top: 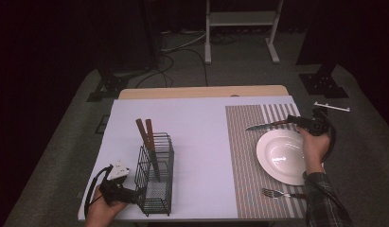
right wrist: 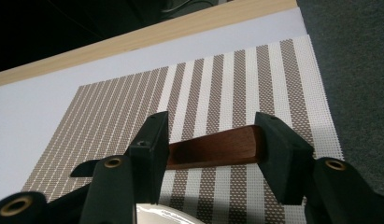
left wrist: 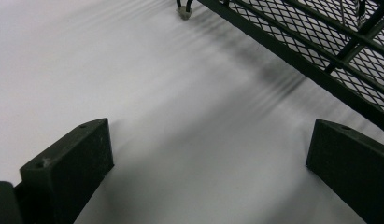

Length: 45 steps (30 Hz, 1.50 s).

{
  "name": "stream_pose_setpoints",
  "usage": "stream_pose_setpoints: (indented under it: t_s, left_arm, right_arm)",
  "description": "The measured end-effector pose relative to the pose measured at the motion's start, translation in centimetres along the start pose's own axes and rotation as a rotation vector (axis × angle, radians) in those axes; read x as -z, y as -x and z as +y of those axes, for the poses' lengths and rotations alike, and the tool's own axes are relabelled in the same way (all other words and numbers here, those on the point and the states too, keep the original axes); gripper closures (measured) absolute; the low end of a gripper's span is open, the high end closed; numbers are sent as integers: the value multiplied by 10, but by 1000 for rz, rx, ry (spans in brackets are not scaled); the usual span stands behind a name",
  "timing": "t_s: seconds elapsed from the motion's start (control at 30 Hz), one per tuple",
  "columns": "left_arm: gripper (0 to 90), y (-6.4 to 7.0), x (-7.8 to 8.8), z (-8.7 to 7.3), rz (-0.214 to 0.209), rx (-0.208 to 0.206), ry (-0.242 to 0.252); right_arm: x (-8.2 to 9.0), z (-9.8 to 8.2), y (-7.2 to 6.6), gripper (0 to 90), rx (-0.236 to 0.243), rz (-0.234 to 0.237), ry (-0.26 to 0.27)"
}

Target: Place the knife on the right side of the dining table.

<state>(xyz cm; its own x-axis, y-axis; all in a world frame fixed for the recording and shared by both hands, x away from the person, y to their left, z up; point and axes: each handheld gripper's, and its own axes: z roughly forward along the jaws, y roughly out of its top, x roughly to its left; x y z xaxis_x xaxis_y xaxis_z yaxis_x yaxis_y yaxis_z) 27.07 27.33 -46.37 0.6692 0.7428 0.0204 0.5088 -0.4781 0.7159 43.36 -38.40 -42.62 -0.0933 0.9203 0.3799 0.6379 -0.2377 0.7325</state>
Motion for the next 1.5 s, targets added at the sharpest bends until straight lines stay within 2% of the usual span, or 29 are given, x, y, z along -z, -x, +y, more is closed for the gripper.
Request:
stream_pose_setpoints:
  t_s: [0.73, 1.03, 1.5]
  left_arm:
    - [0, 0, 0, 0, 1, 1, 0]
    - [0, 0, 0, 0, 0, 1, 0]
    - [0, 0, 0, 0, 1, 0, 1]
  right_arm:
    - [-15, 5, -2, 364, 17, -76, -151]
    - [-19, 4, 0, 346, 28, -101, -184]
    - [-25, 3, -4, 337, 72, -177, -222]
